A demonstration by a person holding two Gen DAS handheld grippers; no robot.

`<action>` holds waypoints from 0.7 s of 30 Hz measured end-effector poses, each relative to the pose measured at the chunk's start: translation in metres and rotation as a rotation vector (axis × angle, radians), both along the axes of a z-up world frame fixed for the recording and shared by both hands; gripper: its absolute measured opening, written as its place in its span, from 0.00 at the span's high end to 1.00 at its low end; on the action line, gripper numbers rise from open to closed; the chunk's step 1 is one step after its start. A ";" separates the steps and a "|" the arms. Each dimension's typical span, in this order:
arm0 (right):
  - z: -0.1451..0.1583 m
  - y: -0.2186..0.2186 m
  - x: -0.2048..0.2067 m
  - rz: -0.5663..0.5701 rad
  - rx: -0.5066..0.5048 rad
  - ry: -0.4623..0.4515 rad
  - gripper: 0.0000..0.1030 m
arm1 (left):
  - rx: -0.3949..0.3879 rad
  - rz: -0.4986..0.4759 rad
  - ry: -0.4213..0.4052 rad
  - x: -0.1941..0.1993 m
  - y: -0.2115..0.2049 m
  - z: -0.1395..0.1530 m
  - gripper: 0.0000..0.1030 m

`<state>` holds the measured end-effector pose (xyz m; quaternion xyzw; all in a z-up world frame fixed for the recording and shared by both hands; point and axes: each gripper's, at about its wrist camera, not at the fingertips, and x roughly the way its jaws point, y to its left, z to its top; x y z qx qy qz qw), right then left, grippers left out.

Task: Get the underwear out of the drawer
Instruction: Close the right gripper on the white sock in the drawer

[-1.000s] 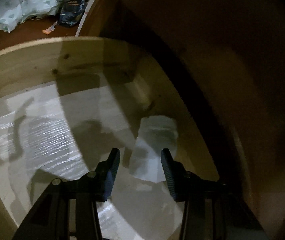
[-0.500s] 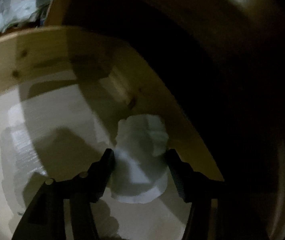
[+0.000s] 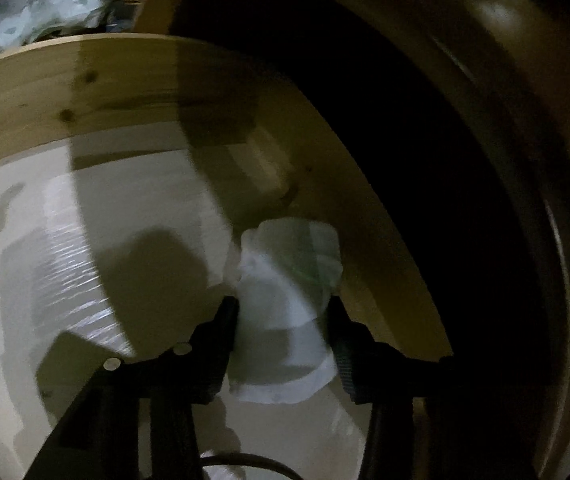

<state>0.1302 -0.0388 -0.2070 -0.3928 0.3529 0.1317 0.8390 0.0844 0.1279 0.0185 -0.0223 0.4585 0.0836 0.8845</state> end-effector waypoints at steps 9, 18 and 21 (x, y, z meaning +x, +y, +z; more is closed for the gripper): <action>0.011 -0.001 -0.022 0.101 0.044 0.130 0.50 | 0.003 -0.014 -0.004 -0.002 -0.003 -0.001 0.08; 0.004 0.009 -0.004 0.075 0.078 0.163 0.40 | 0.010 -0.027 0.002 0.000 -0.005 -0.002 0.08; 0.002 0.004 0.006 0.058 0.127 0.196 0.40 | 0.014 -0.031 0.002 0.000 -0.006 -0.001 0.08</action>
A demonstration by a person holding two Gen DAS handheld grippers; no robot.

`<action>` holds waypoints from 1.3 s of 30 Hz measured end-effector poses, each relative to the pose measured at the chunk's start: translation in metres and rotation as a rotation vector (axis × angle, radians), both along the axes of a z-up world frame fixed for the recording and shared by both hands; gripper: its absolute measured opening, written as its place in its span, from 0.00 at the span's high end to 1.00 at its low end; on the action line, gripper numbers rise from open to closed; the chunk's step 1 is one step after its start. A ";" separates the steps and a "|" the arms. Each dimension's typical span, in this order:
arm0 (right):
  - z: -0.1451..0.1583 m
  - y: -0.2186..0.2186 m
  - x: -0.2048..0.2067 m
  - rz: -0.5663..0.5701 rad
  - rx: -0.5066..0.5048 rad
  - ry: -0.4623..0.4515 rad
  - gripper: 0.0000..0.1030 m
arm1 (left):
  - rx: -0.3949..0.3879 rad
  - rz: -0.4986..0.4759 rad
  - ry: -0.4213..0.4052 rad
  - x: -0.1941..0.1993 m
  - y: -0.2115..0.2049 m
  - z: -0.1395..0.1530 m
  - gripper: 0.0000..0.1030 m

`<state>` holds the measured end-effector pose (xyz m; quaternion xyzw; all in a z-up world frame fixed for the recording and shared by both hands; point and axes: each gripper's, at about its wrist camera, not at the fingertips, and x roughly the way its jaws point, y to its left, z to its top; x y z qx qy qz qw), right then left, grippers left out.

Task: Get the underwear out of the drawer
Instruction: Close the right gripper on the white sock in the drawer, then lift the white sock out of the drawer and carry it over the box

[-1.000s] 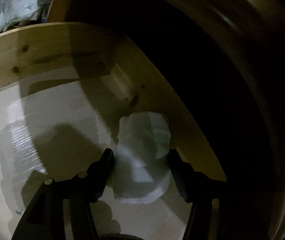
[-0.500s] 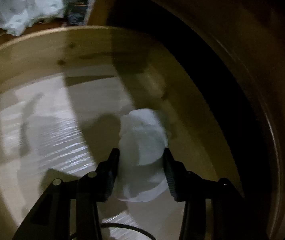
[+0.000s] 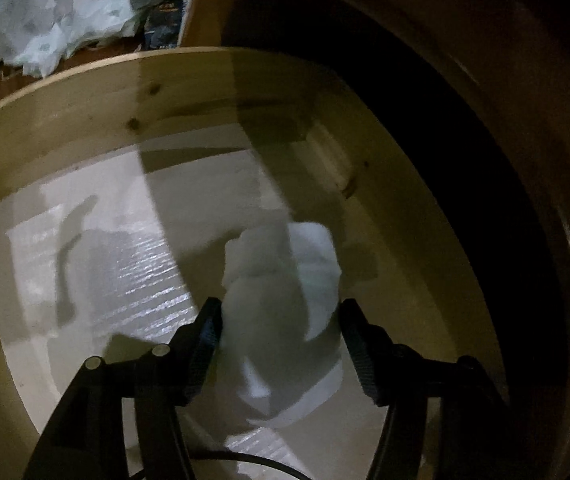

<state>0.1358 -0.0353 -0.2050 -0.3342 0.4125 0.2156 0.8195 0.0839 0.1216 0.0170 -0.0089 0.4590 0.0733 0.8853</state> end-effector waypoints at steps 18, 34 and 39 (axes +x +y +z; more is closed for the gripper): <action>0.004 0.004 0.005 0.014 -0.027 0.117 0.58 | 0.003 -0.029 0.001 -0.003 -0.007 -0.004 0.08; 0.132 -0.010 -0.061 -0.063 0.119 0.105 0.58 | -0.011 -0.046 -0.004 -0.004 -0.019 -0.004 0.08; 0.171 -0.018 -0.077 -0.151 0.229 0.107 0.58 | -0.009 -0.054 -0.020 -0.006 -0.023 -0.001 0.08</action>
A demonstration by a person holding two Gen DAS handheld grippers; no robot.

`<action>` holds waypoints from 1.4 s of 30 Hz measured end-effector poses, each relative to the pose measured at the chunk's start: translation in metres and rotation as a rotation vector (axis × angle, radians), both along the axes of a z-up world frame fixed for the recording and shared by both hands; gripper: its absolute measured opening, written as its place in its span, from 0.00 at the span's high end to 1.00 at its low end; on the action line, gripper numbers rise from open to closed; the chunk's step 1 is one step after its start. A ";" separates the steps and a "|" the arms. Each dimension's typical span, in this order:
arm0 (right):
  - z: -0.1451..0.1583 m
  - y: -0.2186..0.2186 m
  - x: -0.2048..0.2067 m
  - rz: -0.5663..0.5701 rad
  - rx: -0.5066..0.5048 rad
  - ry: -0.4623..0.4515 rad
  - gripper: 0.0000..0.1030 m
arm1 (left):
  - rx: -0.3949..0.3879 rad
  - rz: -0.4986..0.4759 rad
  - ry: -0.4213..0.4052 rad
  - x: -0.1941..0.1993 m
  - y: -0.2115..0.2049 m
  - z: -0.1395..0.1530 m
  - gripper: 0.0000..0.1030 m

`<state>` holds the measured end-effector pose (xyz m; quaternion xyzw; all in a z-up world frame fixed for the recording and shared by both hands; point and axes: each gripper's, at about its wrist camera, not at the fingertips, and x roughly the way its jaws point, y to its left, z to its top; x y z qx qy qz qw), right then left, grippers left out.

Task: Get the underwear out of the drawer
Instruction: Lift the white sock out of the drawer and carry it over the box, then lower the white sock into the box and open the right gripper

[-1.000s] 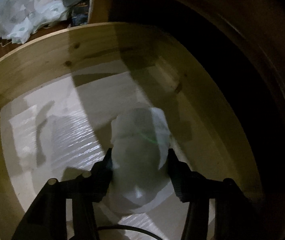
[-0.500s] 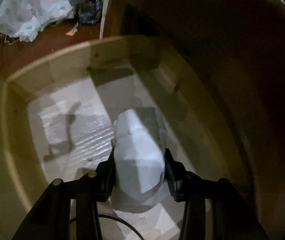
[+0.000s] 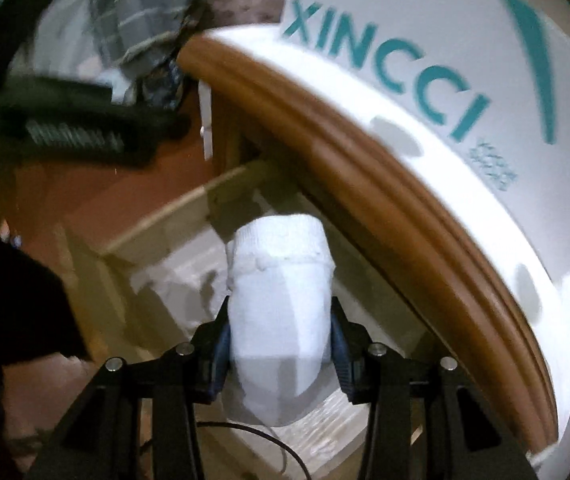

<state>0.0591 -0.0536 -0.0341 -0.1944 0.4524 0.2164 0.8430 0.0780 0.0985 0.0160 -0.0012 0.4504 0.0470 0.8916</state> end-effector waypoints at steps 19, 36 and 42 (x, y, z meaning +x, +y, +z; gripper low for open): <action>0.121 -0.062 -0.018 -0.329 0.246 -0.118 0.58 | 0.029 -0.060 -0.085 -0.004 -0.021 0.014 0.08; 0.205 -0.088 0.059 -0.460 0.261 -0.270 0.58 | 0.033 -0.064 -0.095 -0.004 -0.022 0.018 0.08; 0.206 -0.090 0.096 -0.486 0.246 -0.253 0.58 | 0.023 -0.053 -0.098 -0.002 -0.017 0.020 0.08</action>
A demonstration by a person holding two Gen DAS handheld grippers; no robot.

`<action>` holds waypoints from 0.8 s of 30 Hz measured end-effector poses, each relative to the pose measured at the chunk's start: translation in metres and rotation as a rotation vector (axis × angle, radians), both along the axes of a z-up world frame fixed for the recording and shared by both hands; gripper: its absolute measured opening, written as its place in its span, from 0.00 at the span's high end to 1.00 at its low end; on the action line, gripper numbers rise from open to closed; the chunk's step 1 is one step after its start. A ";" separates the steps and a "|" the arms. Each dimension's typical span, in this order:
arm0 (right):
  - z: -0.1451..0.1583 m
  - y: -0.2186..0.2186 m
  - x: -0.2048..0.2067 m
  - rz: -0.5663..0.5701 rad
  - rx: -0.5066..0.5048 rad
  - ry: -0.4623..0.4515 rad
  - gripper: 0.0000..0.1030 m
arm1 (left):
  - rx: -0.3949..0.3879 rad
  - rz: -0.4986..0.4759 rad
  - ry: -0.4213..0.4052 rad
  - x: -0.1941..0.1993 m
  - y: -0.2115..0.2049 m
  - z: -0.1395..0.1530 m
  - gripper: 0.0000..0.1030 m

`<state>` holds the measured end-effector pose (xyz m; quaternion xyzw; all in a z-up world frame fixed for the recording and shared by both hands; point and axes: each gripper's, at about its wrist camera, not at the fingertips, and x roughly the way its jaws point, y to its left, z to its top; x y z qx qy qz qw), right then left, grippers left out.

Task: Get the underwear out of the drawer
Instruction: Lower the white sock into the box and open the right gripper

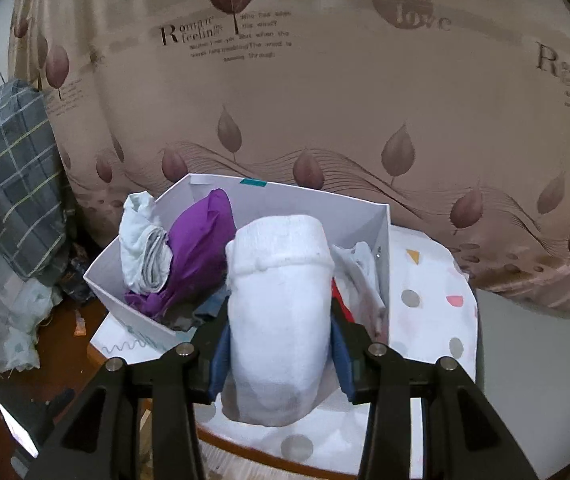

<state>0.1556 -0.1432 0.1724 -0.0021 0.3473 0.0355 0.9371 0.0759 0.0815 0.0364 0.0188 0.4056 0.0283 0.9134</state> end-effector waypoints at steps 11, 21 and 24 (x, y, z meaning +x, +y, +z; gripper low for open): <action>-0.029 0.019 0.053 -0.003 0.037 0.082 0.58 | -0.024 0.033 0.000 0.000 0.012 0.002 0.08; -0.056 0.027 0.073 -0.028 -0.045 0.109 0.57 | -0.024 0.042 -0.012 -0.003 0.020 0.005 0.08; -0.061 0.032 0.079 -0.021 -0.079 0.122 0.56 | -0.031 0.043 -0.010 -0.004 0.020 0.005 0.08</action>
